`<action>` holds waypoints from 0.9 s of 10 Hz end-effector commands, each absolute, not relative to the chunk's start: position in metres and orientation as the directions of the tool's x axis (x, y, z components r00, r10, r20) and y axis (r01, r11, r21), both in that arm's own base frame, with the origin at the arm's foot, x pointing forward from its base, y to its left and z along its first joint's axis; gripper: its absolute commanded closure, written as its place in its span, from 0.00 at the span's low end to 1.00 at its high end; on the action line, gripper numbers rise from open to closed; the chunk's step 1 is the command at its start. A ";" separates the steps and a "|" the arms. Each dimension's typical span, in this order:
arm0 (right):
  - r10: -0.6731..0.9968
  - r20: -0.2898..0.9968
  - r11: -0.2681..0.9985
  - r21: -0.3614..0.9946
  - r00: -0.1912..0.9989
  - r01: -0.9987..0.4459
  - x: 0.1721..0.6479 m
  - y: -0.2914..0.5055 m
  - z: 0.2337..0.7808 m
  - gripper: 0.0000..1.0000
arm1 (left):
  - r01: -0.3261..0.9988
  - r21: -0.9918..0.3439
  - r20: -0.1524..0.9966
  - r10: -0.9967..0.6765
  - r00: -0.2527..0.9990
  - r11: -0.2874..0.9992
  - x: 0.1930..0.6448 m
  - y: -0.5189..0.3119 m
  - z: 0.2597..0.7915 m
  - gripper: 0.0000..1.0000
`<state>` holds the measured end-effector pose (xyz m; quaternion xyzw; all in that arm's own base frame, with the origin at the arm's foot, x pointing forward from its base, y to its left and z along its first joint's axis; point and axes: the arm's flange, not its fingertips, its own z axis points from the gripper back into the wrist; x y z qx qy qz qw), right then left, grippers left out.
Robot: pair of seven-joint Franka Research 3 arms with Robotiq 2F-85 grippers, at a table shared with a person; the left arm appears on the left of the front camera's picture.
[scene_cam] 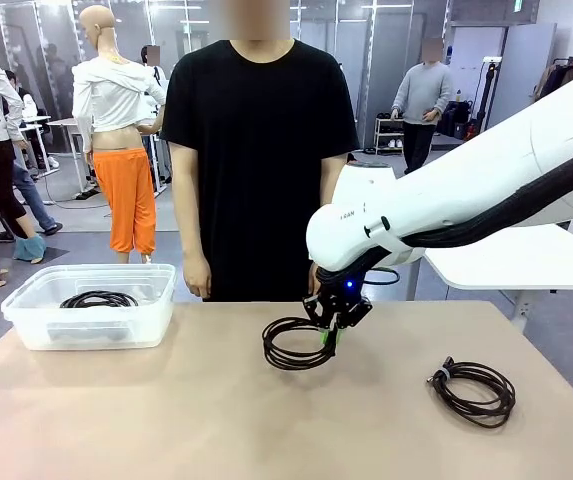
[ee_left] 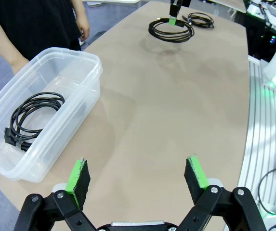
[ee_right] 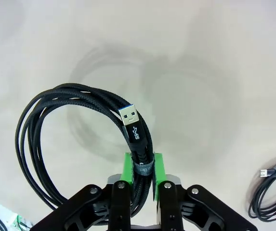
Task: Organize and store the cables.
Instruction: Place the USB Extension Cable into the Organizing box.
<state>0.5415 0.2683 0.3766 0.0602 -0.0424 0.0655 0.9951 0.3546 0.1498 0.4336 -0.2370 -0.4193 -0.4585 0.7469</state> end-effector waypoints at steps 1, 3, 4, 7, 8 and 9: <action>0.143 0.121 0.981 0.116 0.982 -0.157 0.524 0.262 0.372 0.92 | 0.884 0.029 0.844 -0.485 0.229 0.467 0.356 0.151 0.435 0.00; 0.125 0.092 0.984 0.114 0.988 -0.136 0.541 0.268 0.377 0.92 | 0.884 0.029 0.844 -0.485 0.229 0.467 0.356 0.151 0.435 0.00; 0.125 0.092 0.984 0.114 0.988 -0.136 0.541 0.268 0.377 0.92 | 0.884 0.029 0.844 -0.485 0.229 0.467 0.356 0.151 0.435 0.00; 0.120 0.170 0.969 0.196 0.978 -0.152 0.532 0.289 0.376 0.80 | 0.884 0.029 0.844 -0.485 0.229 0.467 0.356 0.151 0.435 0.00; 0.125 0.162 0.960 0.230 0.979 -0.161 0.525 0.318 0.378 0.80 | 0.884 0.029 0.844 -0.485 0.229 0.467 0.356 0.151 0.435 0.00; 0.142 0.153 0.962 0.213 0.978 -0.173 0.514 0.345 0.381 0.80 | 0.884 0.029 0.844 -0.485 0.229 0.467 0.356 0.151 0.435 0.00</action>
